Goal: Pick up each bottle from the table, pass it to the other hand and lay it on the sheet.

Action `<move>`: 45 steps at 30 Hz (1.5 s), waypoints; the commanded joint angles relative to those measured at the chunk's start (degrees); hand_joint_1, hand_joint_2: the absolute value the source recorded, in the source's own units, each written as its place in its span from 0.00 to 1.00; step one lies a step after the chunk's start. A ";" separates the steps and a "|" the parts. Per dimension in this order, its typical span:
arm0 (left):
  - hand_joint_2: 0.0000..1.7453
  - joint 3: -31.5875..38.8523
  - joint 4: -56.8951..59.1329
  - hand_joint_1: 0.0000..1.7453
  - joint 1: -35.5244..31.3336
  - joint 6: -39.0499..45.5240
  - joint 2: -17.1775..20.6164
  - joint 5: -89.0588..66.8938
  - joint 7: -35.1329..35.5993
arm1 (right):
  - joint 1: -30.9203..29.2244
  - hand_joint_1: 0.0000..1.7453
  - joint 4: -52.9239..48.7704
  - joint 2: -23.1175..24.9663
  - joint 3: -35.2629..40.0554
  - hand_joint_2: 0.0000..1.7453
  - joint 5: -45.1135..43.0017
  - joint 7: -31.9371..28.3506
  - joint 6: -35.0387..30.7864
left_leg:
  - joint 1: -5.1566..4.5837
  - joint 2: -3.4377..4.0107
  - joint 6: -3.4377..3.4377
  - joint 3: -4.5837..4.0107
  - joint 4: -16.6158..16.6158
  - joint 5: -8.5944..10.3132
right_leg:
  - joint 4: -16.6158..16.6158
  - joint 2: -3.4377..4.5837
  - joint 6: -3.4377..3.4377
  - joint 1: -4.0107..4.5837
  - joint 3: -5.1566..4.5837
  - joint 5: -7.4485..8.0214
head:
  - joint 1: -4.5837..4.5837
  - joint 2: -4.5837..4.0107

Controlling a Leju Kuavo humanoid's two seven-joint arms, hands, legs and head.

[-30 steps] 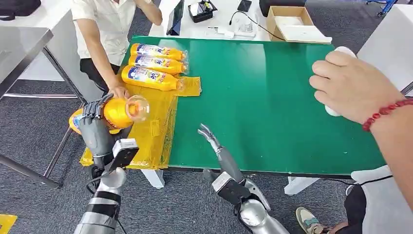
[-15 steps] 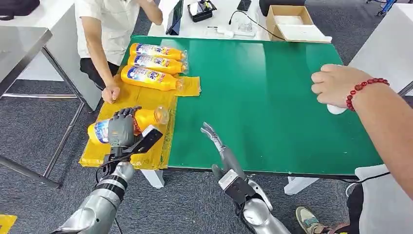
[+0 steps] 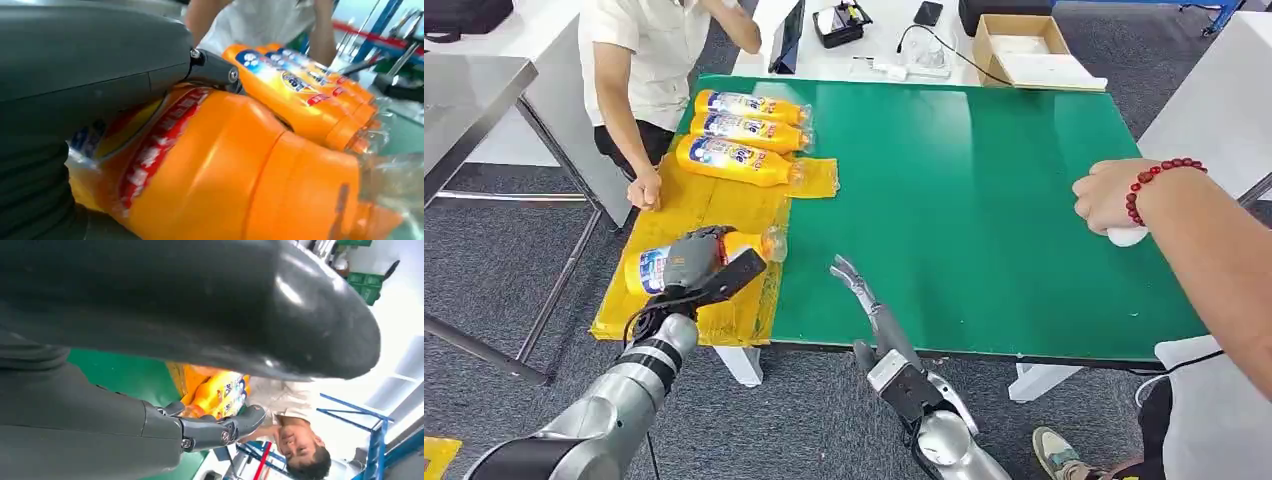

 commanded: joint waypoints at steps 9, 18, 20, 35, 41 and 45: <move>0.00 -7.76 8.49 0.00 -0.94 -19.91 1.93 2.10 2.74 | -3.36 0.00 11.08 2.20 -3.54 0.00 0.19 -0.50 -0.81 | -0.01 -0.14 -0.01 0.40 -0.07 0.04 | -0.07 -0.09 -0.08 0.00 0.46 0.01 | 0.02 0.00; 0.00 -4.20 5.04 0.00 0.33 -19.46 0.46 13.53 -6.12 | -2.61 0.00 12.49 2.42 -4.81 0.00 0.21 -1.33 -2.11 | 0.04 0.03 -0.14 0.65 -0.13 0.08 | -0.14 0.02 -0.16 0.05 0.65 0.06 | 0.00 0.00; 0.00 -2.79 4.07 0.00 0.55 -19.54 -0.19 16.03 -7.14 | -2.35 0.00 12.41 2.35 -4.81 0.00 0.29 -1.45 -2.30 | 0.01 -0.15 -0.09 0.60 -0.10 0.10 | -0.08 -0.15 -0.09 0.01 0.64 0.01 | 0.00 0.00; 1.00 -19.22 -39.43 0.00 20.61 -15.01 -2.23 60.30 -13.90 | 9.50 0.00 -4.45 1.68 -11.06 0.00 -11.53 -6.70 6.66 | 0.01 -0.16 -0.09 0.10 0.04 -0.03 | 0.02 -0.20 -0.09 0.02 0.14 -0.12 | 0.00 0.00; 1.00 -27.56 -48.58 0.00 27.03 -3.50 -1.22 60.77 -14.95 | 14.02 0.00 -11.48 3.95 -14.14 0.00 -12.31 -7.02 -1.35 | 0.00 -0.20 -0.07 -0.27 0.01 -0.01 | -0.01 -0.22 -0.06 0.01 -0.23 -0.09 | 0.00 0.00; 1.00 -27.90 -48.70 0.00 27.37 -3.14 -1.40 60.60 -15.04 | 14.26 0.00 -11.66 4.02 -13.92 0.00 -12.17 -7.02 -1.57 | 0.05 -0.10 -0.17 -0.18 0.06 -0.16 | 0.02 -0.15 -0.14 0.06 -0.18 -0.15 | -0.02 0.00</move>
